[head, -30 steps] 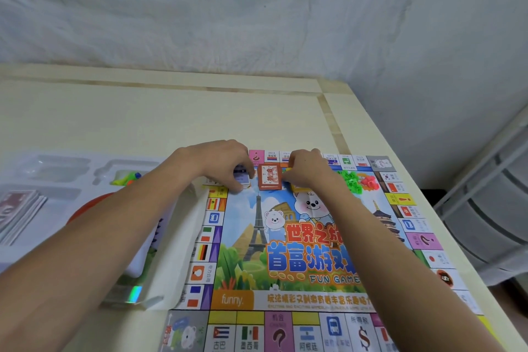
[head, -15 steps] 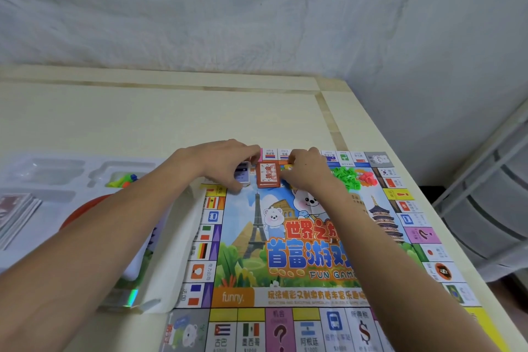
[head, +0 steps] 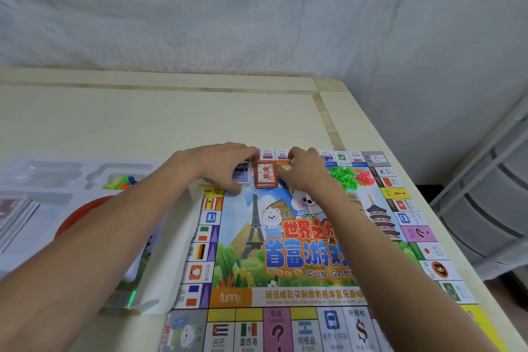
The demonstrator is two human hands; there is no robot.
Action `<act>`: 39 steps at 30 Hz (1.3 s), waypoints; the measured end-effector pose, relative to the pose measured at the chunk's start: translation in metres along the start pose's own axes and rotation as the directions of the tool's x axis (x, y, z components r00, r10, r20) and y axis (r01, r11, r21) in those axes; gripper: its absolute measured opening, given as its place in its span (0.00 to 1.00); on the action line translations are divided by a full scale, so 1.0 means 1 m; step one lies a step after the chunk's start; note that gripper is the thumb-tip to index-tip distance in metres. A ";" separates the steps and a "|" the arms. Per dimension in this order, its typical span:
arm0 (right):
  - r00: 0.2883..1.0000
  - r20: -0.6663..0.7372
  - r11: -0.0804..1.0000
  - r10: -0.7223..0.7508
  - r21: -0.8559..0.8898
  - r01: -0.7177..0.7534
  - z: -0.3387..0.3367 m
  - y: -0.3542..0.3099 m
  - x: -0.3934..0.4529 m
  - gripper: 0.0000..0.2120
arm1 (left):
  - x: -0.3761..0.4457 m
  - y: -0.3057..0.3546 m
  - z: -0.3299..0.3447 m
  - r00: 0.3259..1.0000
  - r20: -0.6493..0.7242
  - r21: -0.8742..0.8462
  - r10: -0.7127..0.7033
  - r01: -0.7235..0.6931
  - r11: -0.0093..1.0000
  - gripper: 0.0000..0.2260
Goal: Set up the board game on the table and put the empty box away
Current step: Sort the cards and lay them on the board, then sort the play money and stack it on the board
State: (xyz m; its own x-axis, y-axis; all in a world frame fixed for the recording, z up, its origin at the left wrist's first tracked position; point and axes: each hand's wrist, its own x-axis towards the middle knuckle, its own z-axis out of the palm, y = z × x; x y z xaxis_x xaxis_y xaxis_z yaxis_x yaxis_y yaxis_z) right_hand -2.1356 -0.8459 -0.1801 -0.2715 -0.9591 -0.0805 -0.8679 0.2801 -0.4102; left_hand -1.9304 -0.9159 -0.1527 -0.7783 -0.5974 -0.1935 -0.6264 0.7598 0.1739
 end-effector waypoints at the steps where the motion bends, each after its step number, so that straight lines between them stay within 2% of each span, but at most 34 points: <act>1: 1.000 0.006 1.000 -0.001 0.007 0.000 -0.002 0.000 -0.001 0.23 | 0.000 0.000 0.000 1.000 -0.006 0.006 -0.004 0.004 1.000 0.26; 4: 0.999 -0.030 0.998 -0.012 0.068 0.014 -0.013 0.001 -0.002 0.19 | -0.005 -0.001 -0.007 0.998 -0.063 -0.032 -0.030 0.028 0.999 0.23; 7: 0.982 -0.190 0.989 -0.010 0.146 0.038 -0.041 0.006 -0.003 0.17 | -0.019 -0.001 -0.025 0.979 -0.186 -0.140 -0.080 0.055 0.989 0.19; 10: 0.953 -0.301 0.968 0.036 0.249 0.042 -0.073 0.009 -0.008 0.18 | -0.035 0.004 -0.044 0.928 -0.345 -0.262 -0.145 0.053 0.964 0.17; 13: 0.951 -0.310 0.962 0.005 0.261 0.080 -0.085 0.004 -0.030 0.18 | -0.054 0.022 -0.051 0.868 -0.457 -0.332 -0.194 0.036 0.943 0.15; 19: 0.939 -0.272 0.914 -0.211 0.285 0.288 -0.054 -0.021 -0.085 0.12 | -0.111 0.052 -0.029 0.779 -0.548 -0.474 -0.303 0.009 0.880 0.18; 23: 0.920 -0.196 0.859 -0.341 0.333 0.389 -0.025 -0.055 -0.112 0.12 | -0.170 0.047 -0.002 0.651 -0.628 -0.576 -0.426 -0.021 0.817 0.21; 25: 0.893 -0.158 0.822 -0.422 0.348 0.451 -0.012 -0.086 -0.126 0.12 | -0.212 0.034 0.009 0.562 -0.659 -0.608 -0.501 -0.005 0.794 0.24; 27: 0.860 -0.122 0.783 -0.495 0.367 0.502 0.001 -0.120 -0.137 0.12 | -0.252 0.015 0.017 0.460 -0.668 -0.638 -0.585 0.051 0.769 0.24; 32: 0.791 -0.082 0.715 -0.606 0.379 0.587 0.020 -0.199 -0.155 0.13 | -0.320 -0.023 0.030 0.261 -0.653 -0.688 -0.711 0.187 0.701 0.20; 35: 0.798 0.013 0.706 -0.602 0.474 0.525 0.034 -0.249 -0.160 0.11 | -0.345 -0.046 0.036 0.245 -0.644 -0.651 -0.724 0.322 0.688 0.18; 37: 0.827 0.128 0.685 -0.548 0.635 0.355 0.042 -0.282 -0.161 0.05 | -0.352 -0.063 0.038 0.288 -0.621 -0.562 -0.729 0.485 0.670 0.16; 39: 0.829 0.280 0.679 -0.485 0.717 0.155 0.051 -0.317 -0.163 0.02 | -0.357 -0.079 0.044 0.325 -0.539 -0.444 -0.777 0.675 0.589 0.15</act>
State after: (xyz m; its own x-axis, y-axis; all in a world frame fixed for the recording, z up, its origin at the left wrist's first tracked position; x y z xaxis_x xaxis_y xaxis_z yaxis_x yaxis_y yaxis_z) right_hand -1.7948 -0.7803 -0.0834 0.3124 -0.9421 -0.1223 -0.3333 0.0118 -0.9427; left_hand -1.6012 -0.7510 -0.1398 0.2111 -0.9228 0.3222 -0.9137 -0.0692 0.4005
